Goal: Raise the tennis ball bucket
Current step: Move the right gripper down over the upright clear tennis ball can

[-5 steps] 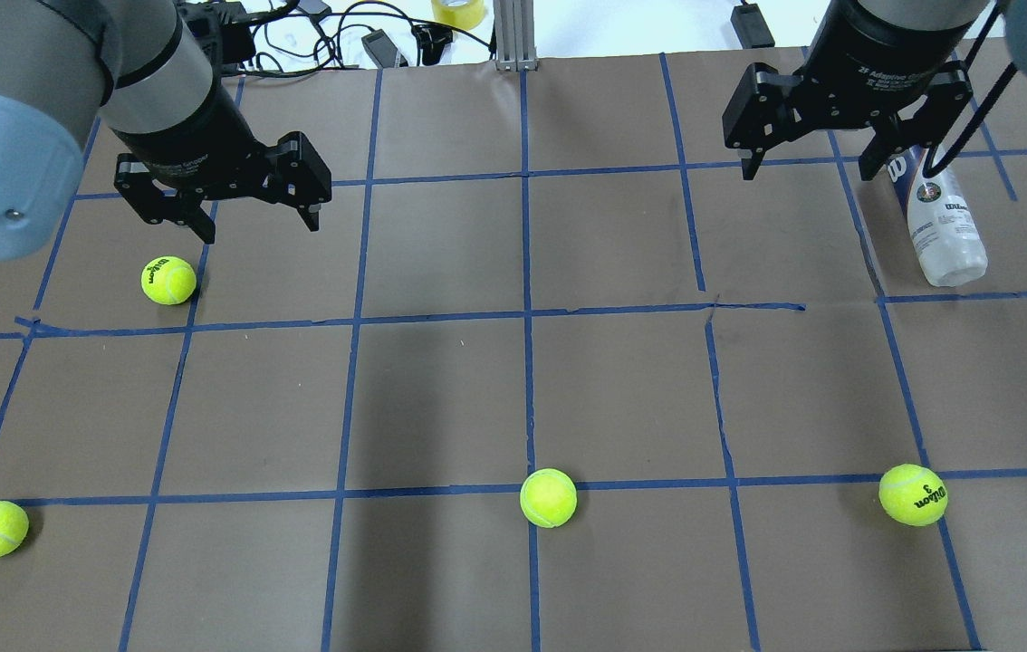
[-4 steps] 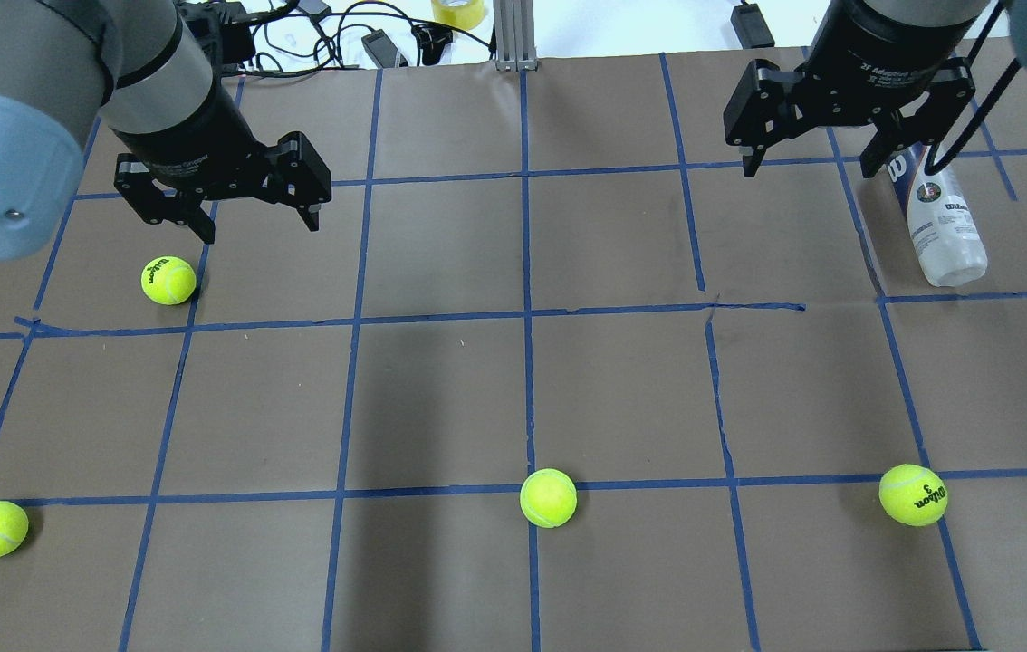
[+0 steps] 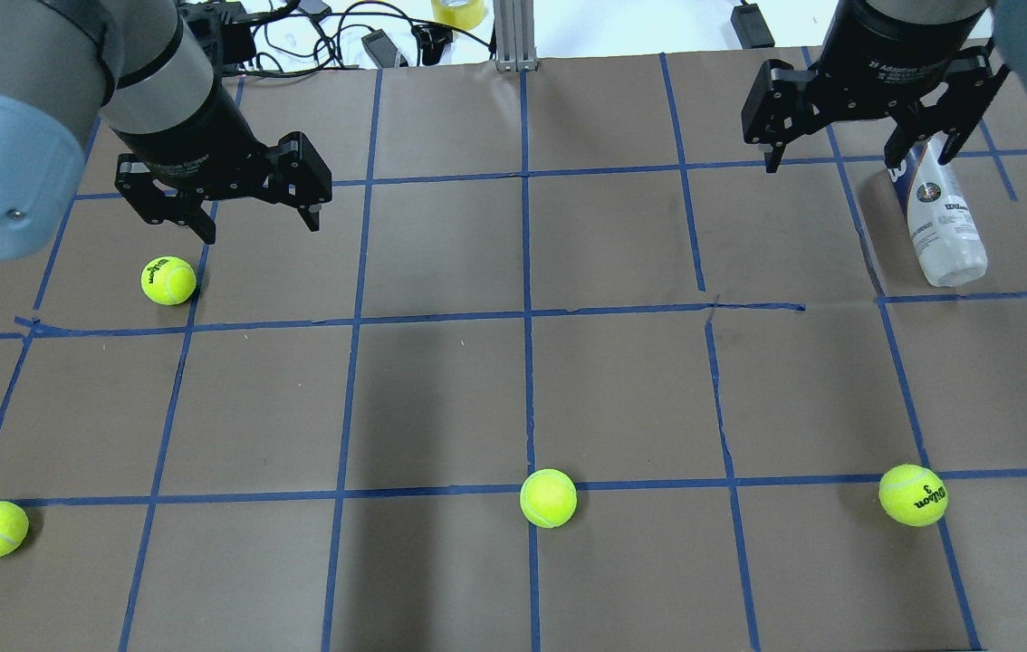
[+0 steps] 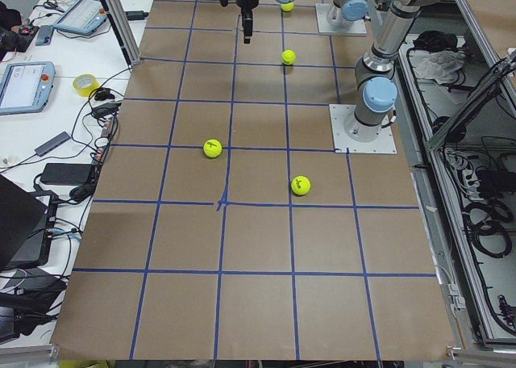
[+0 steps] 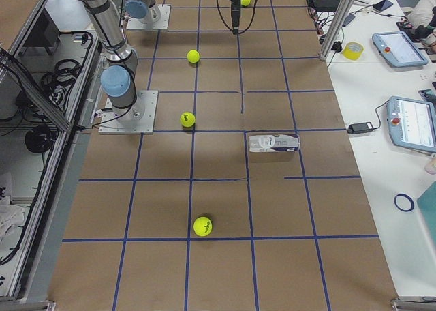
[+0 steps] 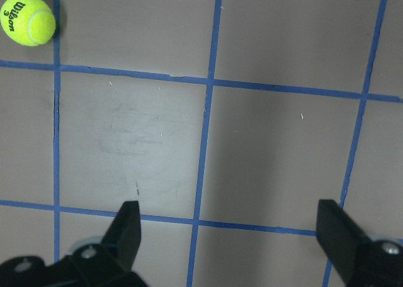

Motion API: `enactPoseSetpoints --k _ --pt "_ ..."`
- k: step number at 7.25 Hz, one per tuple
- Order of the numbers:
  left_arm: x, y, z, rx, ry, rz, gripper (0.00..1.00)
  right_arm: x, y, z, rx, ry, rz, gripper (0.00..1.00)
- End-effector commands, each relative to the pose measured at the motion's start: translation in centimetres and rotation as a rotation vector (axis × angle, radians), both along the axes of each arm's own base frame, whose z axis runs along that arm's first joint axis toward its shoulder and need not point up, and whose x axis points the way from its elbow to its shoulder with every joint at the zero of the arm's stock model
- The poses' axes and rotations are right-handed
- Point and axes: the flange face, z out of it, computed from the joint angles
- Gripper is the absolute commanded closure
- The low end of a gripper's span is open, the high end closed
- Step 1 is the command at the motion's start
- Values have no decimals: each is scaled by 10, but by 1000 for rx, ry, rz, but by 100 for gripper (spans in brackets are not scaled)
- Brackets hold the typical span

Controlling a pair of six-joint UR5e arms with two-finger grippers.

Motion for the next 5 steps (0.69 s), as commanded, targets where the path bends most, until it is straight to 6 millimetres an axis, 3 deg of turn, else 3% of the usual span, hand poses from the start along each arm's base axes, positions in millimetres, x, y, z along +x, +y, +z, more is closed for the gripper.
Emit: enactPoseSetpoints --k 1,2,3,4,5 --pt "0 0 0 0 -1 -1 0 -12 -16 -12 11 -49 -49 0" --pt "0 0 0 0 -1 -3 0 -65 -32 -13 13 -51 -136 0" --pt "0 0 0 0 -1 -3 0 -134 -51 -8 7 -77 -148 0" --pt "0 0 0 0 -1 -3 0 -198 -87 -36 57 -86 -71 0" --pt "0 0 0 0 -1 -3 0 -247 -123 -57 80 -94 -30 0"
